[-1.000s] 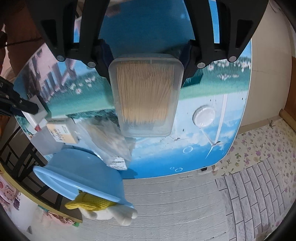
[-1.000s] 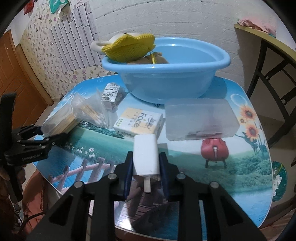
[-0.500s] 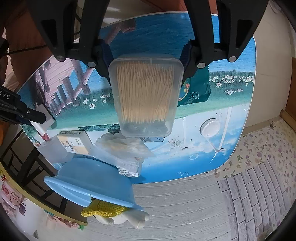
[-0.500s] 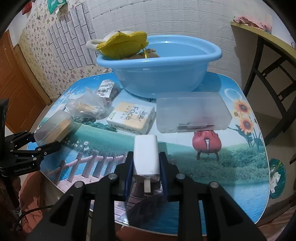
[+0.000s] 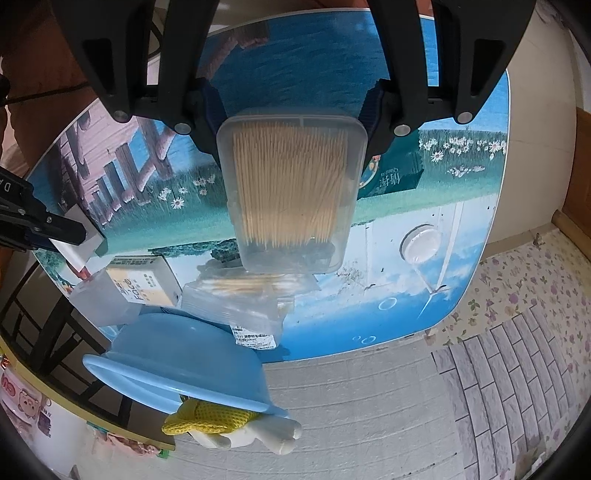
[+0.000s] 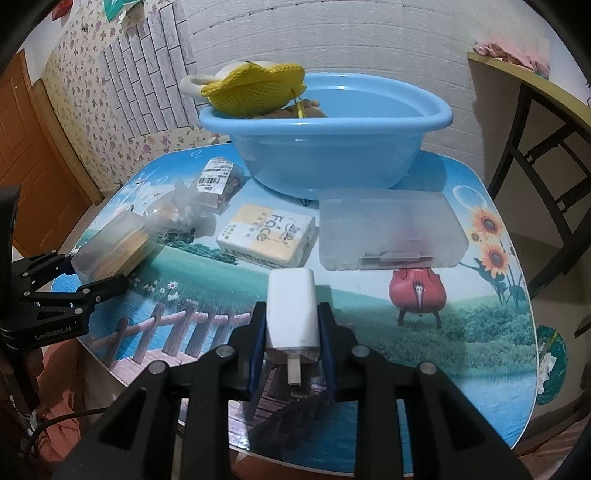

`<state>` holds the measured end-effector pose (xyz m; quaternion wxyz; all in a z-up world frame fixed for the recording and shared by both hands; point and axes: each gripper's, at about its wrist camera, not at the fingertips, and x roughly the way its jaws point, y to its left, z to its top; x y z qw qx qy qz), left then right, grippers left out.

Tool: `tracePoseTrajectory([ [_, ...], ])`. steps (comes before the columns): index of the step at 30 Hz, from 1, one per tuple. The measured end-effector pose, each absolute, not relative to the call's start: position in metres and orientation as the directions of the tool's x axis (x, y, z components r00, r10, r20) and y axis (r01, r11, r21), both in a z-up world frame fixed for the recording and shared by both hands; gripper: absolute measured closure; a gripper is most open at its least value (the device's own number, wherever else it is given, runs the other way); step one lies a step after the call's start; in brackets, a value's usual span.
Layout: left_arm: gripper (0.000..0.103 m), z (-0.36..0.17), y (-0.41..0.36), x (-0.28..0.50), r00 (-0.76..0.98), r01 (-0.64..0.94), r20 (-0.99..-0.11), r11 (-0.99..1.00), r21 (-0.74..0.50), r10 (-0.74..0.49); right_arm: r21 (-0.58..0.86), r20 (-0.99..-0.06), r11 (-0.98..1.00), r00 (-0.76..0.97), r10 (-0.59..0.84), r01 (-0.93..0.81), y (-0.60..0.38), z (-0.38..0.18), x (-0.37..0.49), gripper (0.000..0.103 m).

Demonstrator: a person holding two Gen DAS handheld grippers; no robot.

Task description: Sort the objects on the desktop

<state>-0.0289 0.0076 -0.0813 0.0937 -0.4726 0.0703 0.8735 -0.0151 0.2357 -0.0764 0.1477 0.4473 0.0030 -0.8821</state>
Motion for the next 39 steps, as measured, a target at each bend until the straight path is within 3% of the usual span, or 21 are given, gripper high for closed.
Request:
tracePoseTrajectory([
  [12,0.043,-0.083,0.010,-0.035,-0.551,-0.235,-0.829,-0.971,0.041,0.098,0.118,-0.791,-0.956,-0.557,-0.254,0.267,0.232,-0.077,-0.014,0.075],
  [17,0.036,-0.084,0.013,-0.038,-0.557,-0.248,-0.824,-0.968,0.048,0.102,0.106,-0.808,-0.960,-0.540,-0.236,0.261,0.230,-0.084,-0.018,0.075],
  [29,0.035,-0.088,0.019,-0.043,-0.587,-0.265,-0.804,-0.961,0.079,0.095,0.093,-0.809,-0.961,-0.543,-0.225,0.260,0.228,-0.087,-0.021,0.075],
  [31,0.035,-0.088,0.018,-0.042,-0.592,-0.264,-0.800,-0.961,0.079,0.097,0.095,-0.807,-0.961,-0.545,-0.226,0.259,0.228,-0.087,-0.021,0.075],
  [33,0.042,-0.087,0.017,-0.041,-0.599,-0.260,-0.795,-0.962,0.080,0.096,0.096,-0.806,-0.961,-0.546,-0.227,0.258,0.228,-0.088,-0.021,0.075],
  [39,0.043,-0.086,0.012,-0.040,-0.591,-0.258,-0.798,-0.965,0.051,0.115,0.100,-0.793,-0.960,-0.562,-0.236,0.261,0.231,-0.083,-0.019,0.077],
])
